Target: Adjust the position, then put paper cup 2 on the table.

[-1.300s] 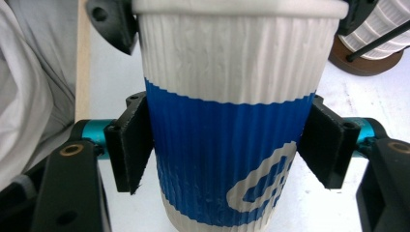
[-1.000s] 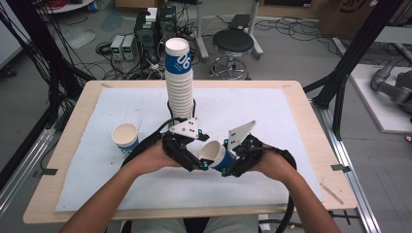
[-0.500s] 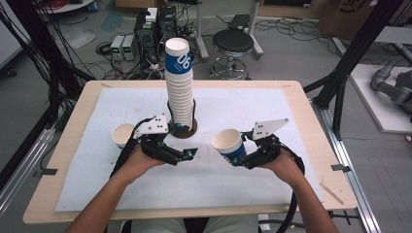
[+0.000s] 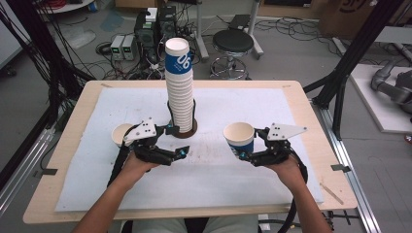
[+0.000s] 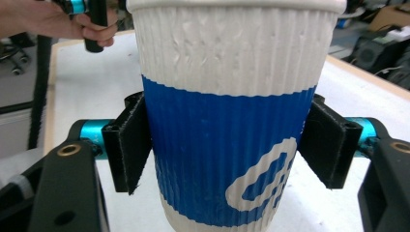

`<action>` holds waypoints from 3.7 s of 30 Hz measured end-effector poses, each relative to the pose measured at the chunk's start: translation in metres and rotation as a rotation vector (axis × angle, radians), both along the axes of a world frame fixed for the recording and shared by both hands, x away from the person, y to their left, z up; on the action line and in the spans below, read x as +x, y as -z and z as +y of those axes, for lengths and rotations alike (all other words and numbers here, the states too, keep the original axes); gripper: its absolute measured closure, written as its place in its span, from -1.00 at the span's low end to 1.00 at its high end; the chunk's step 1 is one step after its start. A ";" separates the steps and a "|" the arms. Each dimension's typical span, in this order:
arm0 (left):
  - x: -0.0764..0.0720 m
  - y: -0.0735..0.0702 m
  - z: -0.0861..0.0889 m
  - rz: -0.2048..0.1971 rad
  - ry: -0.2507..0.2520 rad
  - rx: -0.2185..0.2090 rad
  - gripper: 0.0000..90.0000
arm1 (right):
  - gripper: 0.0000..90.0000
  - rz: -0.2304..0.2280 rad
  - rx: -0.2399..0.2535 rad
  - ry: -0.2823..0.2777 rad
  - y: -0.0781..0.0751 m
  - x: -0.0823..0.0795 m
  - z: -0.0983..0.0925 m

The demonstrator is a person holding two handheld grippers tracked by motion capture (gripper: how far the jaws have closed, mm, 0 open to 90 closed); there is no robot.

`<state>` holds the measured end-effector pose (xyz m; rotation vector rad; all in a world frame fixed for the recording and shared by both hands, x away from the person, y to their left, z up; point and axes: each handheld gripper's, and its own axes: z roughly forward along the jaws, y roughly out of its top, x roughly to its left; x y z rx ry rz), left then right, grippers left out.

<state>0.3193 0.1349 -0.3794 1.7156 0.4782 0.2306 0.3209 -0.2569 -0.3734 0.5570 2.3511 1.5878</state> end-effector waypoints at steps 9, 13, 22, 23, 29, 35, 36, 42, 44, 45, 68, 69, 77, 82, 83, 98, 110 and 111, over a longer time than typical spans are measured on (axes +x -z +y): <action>0.001 0.006 0.002 0.011 -0.014 -0.001 -0.60 | -0.40 -0.062 0.092 0.077 0.011 -0.004 -0.024; 0.002 0.009 0.003 0.011 -0.017 -0.010 -0.60 | -0.40 -0.076 0.125 0.114 0.014 -0.005 -0.031; -0.002 0.016 0.010 0.005 -0.033 -0.039 -0.60 | -0.40 -0.078 0.132 0.137 0.020 -0.008 -0.034; -0.002 0.016 0.010 0.002 -0.033 -0.041 -0.60 | -0.40 -0.080 0.133 0.140 0.020 -0.008 -0.034; -0.001 0.017 0.010 -0.004 -0.031 -0.043 -0.60 | -0.40 -0.075 0.137 0.160 0.020 -0.010 -0.038; -0.004 0.021 0.010 -0.004 -0.029 -0.033 -0.60 | -0.40 -0.074 0.136 0.178 0.021 -0.007 -0.037; -0.004 0.022 0.011 -0.001 -0.029 -0.032 -0.60 | -0.40 -0.073 0.132 0.183 0.022 -0.005 -0.037; -0.005 0.025 0.012 -0.002 -0.024 -0.025 -0.60 | -0.40 -0.067 0.122 0.233 0.025 0.009 -0.038; -0.006 0.026 0.012 0.000 -0.023 -0.027 -0.60 | -0.40 -0.057 0.105 0.255 0.029 0.016 -0.038; -0.006 0.027 0.013 -0.001 -0.023 -0.024 -0.60 | -0.40 -0.050 0.098 0.269 0.031 0.019 -0.038; -0.008 0.037 0.004 0.015 -0.012 -0.009 -0.59 | -0.42 0.108 -0.045 0.433 0.069 0.058 -0.037; -0.008 0.037 0.004 0.015 -0.011 -0.008 -0.59 | -0.42 0.116 -0.056 0.429 0.069 0.058 -0.037; -0.010 0.039 0.005 0.013 -0.012 -0.012 -0.58 | -0.43 0.136 -0.104 0.406 0.067 0.052 -0.042; -0.010 0.042 0.004 0.019 -0.010 -0.011 -0.58 | -0.44 0.135 -0.092 0.404 0.071 0.044 -0.051; -0.011 0.042 0.004 0.021 -0.010 -0.012 -0.58 | -0.45 0.136 -0.093 0.399 0.072 0.043 -0.053; -0.010 0.043 0.002 0.026 -0.001 -0.017 -0.58 | -0.59 0.190 -0.106 0.399 0.072 0.031 -0.064; -0.011 0.041 0.011 0.013 -0.021 -0.036 -0.59 | -0.59 0.152 -0.060 0.341 0.049 -0.012 -0.071; -0.011 0.040 0.012 0.009 -0.021 -0.037 -0.59 | -0.59 0.141 -0.054 0.338 0.046 -0.015 -0.069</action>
